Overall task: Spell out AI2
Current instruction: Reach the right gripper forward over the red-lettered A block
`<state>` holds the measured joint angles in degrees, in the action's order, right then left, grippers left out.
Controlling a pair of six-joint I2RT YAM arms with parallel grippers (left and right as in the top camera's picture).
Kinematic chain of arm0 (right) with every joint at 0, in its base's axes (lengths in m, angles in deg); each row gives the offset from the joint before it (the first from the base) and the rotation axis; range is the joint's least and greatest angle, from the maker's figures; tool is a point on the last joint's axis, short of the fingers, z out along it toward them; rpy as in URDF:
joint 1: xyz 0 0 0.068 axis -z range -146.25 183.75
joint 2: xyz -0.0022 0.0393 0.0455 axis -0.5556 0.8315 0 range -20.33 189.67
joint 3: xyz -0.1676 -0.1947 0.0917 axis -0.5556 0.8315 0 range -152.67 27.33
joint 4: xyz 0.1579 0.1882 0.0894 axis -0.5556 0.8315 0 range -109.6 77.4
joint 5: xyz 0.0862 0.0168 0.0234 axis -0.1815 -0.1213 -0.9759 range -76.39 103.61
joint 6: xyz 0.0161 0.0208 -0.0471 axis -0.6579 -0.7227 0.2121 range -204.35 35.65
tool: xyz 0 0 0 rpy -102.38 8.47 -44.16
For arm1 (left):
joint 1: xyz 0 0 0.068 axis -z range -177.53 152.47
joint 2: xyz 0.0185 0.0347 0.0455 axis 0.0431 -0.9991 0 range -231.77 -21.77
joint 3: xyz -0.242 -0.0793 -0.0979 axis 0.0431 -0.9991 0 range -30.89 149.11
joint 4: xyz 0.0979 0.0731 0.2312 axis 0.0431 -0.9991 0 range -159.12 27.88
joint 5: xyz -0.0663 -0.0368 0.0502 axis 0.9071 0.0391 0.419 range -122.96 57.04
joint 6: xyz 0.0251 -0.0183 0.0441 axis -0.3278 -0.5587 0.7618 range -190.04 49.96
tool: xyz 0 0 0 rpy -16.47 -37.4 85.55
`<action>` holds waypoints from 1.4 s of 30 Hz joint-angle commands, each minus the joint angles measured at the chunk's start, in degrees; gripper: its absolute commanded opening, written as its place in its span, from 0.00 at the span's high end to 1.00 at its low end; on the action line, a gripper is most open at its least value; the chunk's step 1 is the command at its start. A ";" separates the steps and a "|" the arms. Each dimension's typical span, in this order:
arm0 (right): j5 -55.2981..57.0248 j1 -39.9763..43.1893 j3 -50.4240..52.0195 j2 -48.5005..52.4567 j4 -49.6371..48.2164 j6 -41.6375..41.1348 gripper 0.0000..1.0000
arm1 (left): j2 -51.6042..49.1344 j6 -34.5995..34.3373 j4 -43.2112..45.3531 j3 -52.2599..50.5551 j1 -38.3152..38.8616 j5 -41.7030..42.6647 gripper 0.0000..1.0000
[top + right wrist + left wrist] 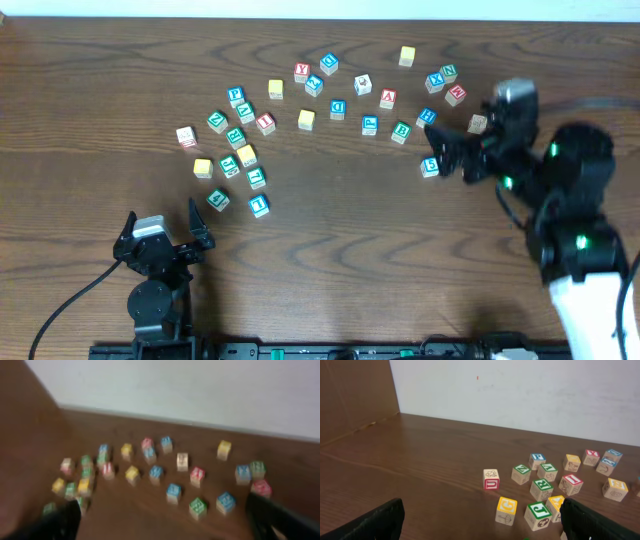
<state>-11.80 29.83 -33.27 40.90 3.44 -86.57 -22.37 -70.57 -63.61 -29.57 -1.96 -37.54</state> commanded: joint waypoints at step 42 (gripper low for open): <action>21.07 -10.21 -69.68 70.14 38.12 -10.12 0.25 | 0.42 0.50 -2.29 -1.09 -0.26 -0.44 0.02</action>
<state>-1.33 21.04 -101.85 107.85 41.43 -84.10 -22.34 -70.20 -63.64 -29.57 -1.96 -37.54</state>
